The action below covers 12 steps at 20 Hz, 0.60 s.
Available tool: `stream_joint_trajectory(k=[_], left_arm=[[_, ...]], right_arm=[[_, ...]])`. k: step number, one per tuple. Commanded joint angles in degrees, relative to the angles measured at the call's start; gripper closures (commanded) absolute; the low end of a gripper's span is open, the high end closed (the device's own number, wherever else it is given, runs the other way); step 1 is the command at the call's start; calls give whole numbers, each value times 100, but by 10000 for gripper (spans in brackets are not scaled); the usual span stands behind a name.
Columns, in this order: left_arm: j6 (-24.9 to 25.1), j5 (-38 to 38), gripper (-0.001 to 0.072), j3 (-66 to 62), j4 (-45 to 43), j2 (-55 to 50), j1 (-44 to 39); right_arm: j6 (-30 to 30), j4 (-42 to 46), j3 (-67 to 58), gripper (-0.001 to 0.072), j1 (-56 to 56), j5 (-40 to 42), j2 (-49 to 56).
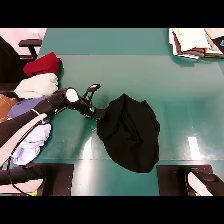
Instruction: Fold the shirts.
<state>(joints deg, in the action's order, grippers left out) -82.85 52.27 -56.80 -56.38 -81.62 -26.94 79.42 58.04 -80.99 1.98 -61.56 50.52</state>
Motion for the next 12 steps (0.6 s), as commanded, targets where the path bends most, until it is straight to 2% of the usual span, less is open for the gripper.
stream_joint_trajectory(k=[1,4,8,9,10,11,12], left_arm=[[28,-59,680,-131,-66,-7,4],[28,293,685,-686,-203,229,505],[35,387,685,-1228,-503,758,1397],[37,400,685,-1233,-525,837,1565],[39,470,685,-1237,-551,848,1668],[37,579,685,-1237,-688,848,1733],[37,636,684,-1237,-870,848,1735]], right_arm=[[0,59,4,696,-4,-343,-2],[2,197,264,696,-4,-911,-2],[4,214,1749,695,-4,-1488,-2],[4,212,2227,625,-4,-1388,-2],[4,210,2765,306,-4,-1180,2],[4,179,3233,171,-2,-979,70],[4,118,3624,203,0,-885,216]])
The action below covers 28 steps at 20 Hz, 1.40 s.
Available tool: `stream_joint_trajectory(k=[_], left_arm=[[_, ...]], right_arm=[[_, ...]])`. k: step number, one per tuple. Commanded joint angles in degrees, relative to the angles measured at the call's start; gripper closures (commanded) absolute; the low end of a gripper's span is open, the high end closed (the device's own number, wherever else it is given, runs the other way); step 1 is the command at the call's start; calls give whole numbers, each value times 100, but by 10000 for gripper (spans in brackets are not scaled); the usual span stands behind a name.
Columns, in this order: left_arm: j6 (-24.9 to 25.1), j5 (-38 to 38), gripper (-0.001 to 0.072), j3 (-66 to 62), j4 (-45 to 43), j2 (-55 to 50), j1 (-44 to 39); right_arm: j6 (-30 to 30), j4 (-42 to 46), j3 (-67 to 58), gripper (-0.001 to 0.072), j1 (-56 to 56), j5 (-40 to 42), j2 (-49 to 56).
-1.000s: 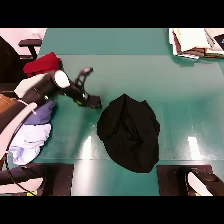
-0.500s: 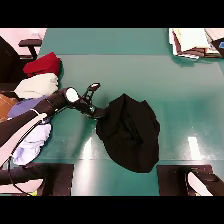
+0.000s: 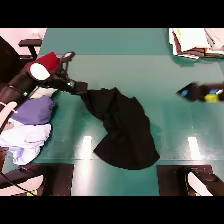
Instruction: Fold the shirts.
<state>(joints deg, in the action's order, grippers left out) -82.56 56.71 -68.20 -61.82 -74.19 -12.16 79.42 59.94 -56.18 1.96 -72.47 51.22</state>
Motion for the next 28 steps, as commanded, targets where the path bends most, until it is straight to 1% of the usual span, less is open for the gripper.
stream_joint_trajectory(k=[1,2,4,6,10,11,12,13,16,19,24,26,28], left_arm=[[9,229,685,-96,-444,105,256],[9,249,685,-96,-459,105,256],[9,243,685,-96,-485,105,256],[9,221,684,-96,-525,103,256],[11,219,685,-96,-533,103,256],[11,221,684,-96,-533,103,256],[11,227,684,-96,-535,103,256],[9,234,684,-98,-533,109,256],[11,234,685,-308,-603,380,258],[11,249,685,-1145,-835,1067,258],[9,293,686,-2828,-737,2197,256],[9,339,686,-3261,-678,2564,256],[4,634,686,-3674,-669,2750,256]], right_arm=[[4,-223,1484,244,37,232,378],[-2,-415,1707,273,129,264,636],[-289,-791,1963,273,522,271,1176],[-407,-953,1963,272,1034,313,1602],[-409,-922,1596,273,1980,306,2365],[-409,-890,1491,315,2120,319,2509],[-415,-850,1386,513,2227,372,2629],[-415,-745,1290,687,2273,457,2680],[-402,-210,763,696,2031,468,2352],[-389,175,-391,697,1283,26,1445],[-389,162,-2830,697,146,-503,271],[-389,162,-3630,697,-140,-647,55],[-387,162,-4238,697,-374,-763,-61]])
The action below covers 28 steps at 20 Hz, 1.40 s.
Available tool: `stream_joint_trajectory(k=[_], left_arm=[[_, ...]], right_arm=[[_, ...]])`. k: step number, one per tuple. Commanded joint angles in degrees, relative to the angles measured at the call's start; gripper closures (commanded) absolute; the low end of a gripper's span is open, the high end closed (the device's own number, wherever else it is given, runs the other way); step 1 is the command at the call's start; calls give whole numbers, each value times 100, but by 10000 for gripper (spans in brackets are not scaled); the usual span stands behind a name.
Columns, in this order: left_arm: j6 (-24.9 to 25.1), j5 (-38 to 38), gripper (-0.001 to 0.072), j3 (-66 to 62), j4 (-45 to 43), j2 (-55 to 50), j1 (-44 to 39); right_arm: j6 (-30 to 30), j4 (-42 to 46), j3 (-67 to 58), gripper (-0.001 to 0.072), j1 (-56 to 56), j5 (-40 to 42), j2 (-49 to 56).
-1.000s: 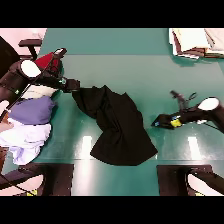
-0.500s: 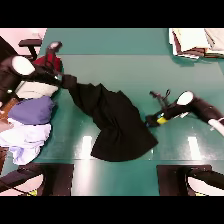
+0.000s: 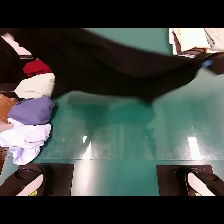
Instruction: Fold the shirts.
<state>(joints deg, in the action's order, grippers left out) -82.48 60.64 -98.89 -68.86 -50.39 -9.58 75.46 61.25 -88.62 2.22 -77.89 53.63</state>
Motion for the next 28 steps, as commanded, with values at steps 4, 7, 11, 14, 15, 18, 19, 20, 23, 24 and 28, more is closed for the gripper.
stream_joint_trajectory(k=[4,7,11,14,15,18,19,20,23,24,28], left_arm=[[-144,872,686,-1261,63,452,-2],[-302,1274,685,-1248,76,382,-2],[-306,2039,686,-330,79,-79,-2],[-234,1930,685,1071,109,-608,-2],[-122,1738,685,1521,109,-833,-2],[118,476,685,2588,-103,-1707,-2],[157,17,684,2667,-286,-2048,0],[146,-393,684,2651,-527,-2398,0],[-61,-813,347,2358,-754,-3067,70],[-264,-752,139,2221,-752,-3150,162],[-295,544,171,1849,-743,-2907,791]], right_arm=[[15,24,-1943,698,-826,-525,-164],[177,28,-2677,698,-944,-859,319],[433,33,-2874,698,-693,-977,1237],[557,46,-2074,698,-304,-1045,2122],[555,44,-1803,697,-197,-1060,2474],[551,39,-1296,698,-24,-809,3477],[551,26,-1239,697,0,-656,3775],[551,22,-1261,697,28,-553,4022],[553,-28,-1622,310,13,-573,4577],[553,-28,-1805,257,-20,-684,4680],[446,-28,-1773,261,-245,-1263,4426]])
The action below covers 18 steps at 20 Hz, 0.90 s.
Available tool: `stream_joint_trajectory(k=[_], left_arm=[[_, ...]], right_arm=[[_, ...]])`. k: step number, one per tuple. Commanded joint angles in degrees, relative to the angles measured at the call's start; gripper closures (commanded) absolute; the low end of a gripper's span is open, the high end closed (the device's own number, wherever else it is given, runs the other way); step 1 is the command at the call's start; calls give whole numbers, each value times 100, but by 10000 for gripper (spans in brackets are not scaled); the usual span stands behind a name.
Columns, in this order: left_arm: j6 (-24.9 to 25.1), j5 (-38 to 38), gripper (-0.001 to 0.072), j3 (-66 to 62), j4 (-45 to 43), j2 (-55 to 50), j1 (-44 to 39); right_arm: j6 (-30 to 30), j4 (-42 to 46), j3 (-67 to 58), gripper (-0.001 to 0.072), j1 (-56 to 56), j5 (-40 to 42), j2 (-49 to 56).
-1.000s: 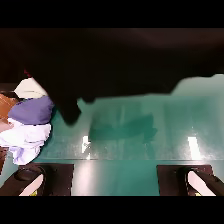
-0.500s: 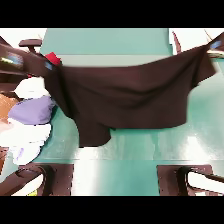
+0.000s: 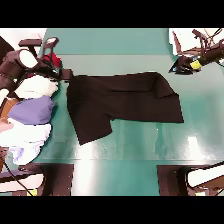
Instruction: Fold the shirts.
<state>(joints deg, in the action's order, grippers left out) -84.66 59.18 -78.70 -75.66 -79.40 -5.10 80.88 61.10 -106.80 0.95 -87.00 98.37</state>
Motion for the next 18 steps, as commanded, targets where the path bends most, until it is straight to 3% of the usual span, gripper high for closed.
stream_joint_trajectory(k=[1,3,6,11,15,16,17,18], left_arm=[[-20,1099,171,-118,-59,74,492],[7,1311,171,396,2,304,647],[42,999,171,1475,422,415,645],[299,-474,171,2741,1224,382,605],[468,-1023,175,2839,1353,380,208],[337,-1034,327,2837,1357,382,188],[321,-994,555,2839,1355,382,186],[328,-914,682,2828,1329,385,195]], right_arm=[[-149,-15,396,261,-205,-345,-289],[-186,-15,1209,261,-328,-238,-787],[-299,-11,2374,261,-389,175,-1440],[-387,-13,3272,261,-389,476,-1926],[-452,15,3574,261,-391,555,-2072],[-455,31,3654,261,-422,555,-2118],[-455,33,3786,261,-522,566,-2192],[-455,33,3971,260,-691,612,-2280]])
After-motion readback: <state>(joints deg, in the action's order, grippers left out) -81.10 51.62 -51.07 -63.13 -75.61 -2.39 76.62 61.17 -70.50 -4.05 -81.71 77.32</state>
